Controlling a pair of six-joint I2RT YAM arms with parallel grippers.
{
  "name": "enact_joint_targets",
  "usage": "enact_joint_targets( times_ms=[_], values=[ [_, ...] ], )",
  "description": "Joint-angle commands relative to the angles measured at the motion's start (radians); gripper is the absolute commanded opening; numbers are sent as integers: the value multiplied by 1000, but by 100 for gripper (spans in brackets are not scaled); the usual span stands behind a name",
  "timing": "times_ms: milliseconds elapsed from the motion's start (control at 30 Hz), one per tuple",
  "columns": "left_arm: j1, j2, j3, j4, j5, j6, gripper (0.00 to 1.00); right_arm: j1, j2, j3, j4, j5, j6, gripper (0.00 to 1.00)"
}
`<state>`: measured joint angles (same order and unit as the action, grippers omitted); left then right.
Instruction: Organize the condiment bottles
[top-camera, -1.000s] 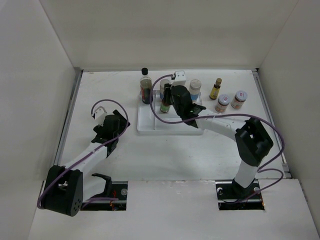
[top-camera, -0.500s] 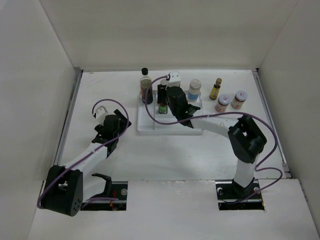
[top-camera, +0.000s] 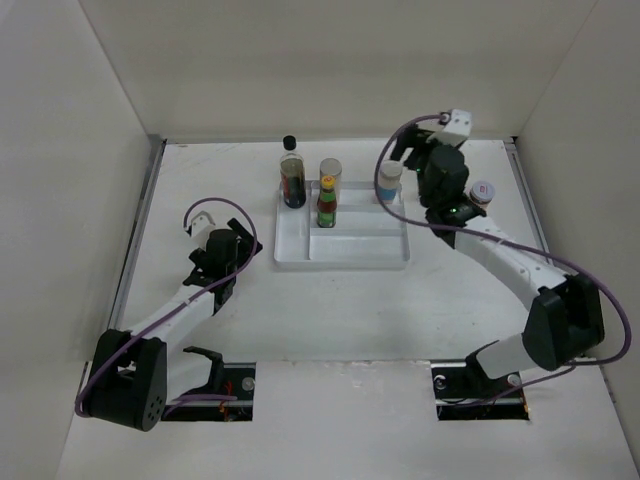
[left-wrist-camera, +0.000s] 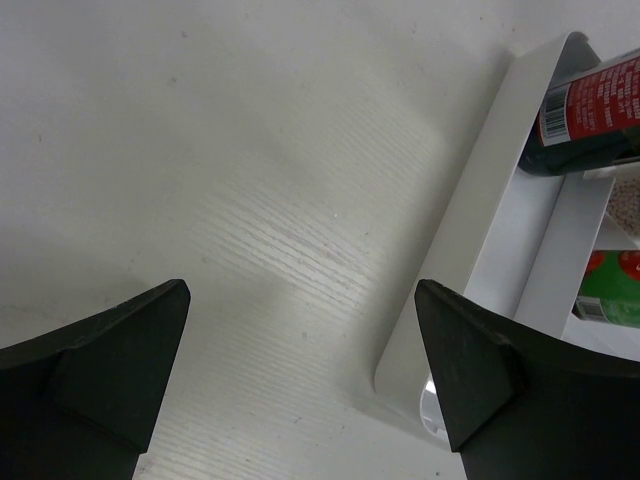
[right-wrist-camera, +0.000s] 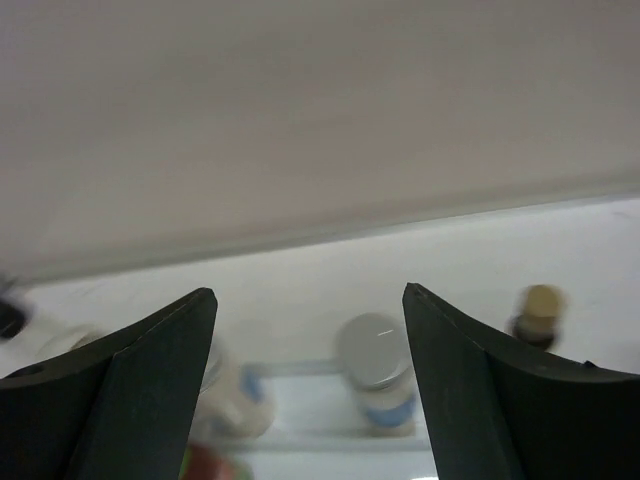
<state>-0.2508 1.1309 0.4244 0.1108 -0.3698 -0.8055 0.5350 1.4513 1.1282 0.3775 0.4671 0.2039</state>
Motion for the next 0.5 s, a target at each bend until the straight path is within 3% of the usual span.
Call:
enact_joint_targets(
  times_ms=[0, 200, 467],
  values=[
    [5, -5, -9, 49, 17, -9, 100, -156, 40, -6, -73, 56, 18, 82],
    [8, -11, -18, 64, 20, -9, 100, -316, 194, 110, -210, -25, 29, 82],
    [8, -16, -22, 69, 20, -8, 100, -352, 356, 205, -221, -110, 29, 77]
  ],
)
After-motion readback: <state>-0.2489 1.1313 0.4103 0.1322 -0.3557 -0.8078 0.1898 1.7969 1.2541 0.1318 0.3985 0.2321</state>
